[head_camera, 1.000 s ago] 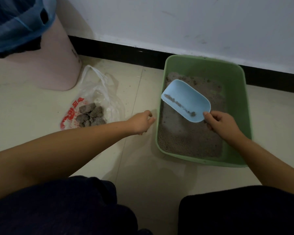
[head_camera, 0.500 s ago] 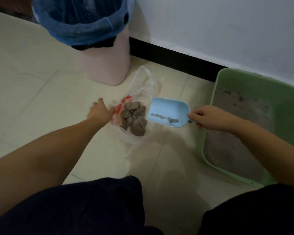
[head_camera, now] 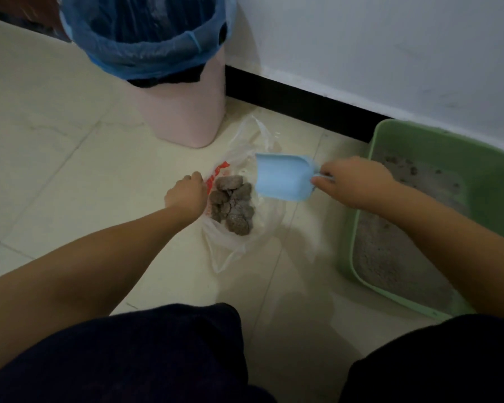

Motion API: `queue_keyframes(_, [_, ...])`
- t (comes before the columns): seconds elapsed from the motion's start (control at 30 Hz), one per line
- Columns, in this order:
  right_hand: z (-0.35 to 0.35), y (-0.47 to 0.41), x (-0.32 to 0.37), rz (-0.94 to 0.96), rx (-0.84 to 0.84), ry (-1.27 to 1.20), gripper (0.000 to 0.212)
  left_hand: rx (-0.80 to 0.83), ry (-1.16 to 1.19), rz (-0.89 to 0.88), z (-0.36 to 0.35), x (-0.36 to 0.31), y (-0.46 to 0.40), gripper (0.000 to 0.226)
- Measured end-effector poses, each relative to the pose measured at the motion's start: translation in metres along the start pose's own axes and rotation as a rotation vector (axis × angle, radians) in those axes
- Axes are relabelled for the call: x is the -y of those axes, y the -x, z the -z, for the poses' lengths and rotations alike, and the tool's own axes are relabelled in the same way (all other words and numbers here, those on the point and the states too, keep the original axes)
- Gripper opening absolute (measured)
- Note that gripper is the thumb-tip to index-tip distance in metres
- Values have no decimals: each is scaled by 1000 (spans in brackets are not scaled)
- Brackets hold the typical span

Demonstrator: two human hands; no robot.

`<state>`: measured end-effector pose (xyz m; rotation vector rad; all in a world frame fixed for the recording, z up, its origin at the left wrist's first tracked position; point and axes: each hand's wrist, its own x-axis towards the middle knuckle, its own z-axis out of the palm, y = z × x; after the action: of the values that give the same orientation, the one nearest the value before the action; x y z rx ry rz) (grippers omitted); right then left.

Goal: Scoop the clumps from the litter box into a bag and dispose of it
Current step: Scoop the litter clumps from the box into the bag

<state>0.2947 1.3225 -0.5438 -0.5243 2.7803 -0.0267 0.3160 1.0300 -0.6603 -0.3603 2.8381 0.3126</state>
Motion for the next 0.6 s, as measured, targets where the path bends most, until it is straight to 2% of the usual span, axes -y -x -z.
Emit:
queue_keyframes(0.07, [12,15,-38,-129,-67,-251,45,-126,-69,-123,7,-21,-2,34])
queue_keyframes(0.13, [15,33,-83,-273,-173,-388,47,-180,2,-260,12,-57,-5,35])
queue_keyframes(0.23, [3,67,-146,-514,-277,-398,50,-74,208,-462,9,-136,1,34])
queue_keyframes(0.33, [-28,89,-195,-710,-273,-313,47,99,264,-580,-2,-218,24,40])
queue_keyframes(0.43, [-61,90,-220,-778,-235,-222,41,208,164,-584,-17,-268,38,50])
queue_keyframes(0.6, [-94,65,-241,-699,-216,-135,41,253,61,-526,-37,-288,19,53])
